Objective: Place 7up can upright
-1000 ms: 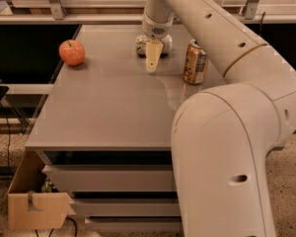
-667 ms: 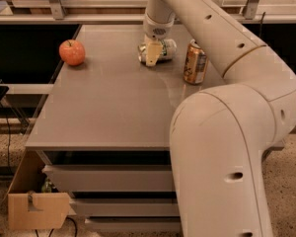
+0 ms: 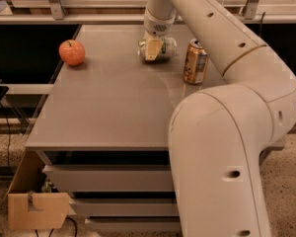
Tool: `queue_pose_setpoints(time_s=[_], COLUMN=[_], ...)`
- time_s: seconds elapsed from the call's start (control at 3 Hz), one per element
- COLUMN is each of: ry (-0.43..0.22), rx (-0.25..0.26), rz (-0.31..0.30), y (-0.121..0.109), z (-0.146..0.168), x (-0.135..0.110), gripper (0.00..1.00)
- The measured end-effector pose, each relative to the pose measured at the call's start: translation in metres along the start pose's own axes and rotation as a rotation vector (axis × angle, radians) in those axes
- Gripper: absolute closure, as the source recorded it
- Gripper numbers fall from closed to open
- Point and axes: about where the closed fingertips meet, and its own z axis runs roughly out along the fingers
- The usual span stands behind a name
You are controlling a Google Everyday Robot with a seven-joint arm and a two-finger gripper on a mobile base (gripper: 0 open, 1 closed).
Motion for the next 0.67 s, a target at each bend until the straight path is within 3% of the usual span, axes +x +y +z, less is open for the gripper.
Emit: queue_pose_setpoints(time_s=[0.33,0.67], ry=[-0.062,-0.127], rx=[0.05,0.105], rz=[-0.013,-0.035], y=[-0.008,-0.014], z=[-0.023,-0.053], x=[-0.014,-0.039], gripper=[1.0,1.0])
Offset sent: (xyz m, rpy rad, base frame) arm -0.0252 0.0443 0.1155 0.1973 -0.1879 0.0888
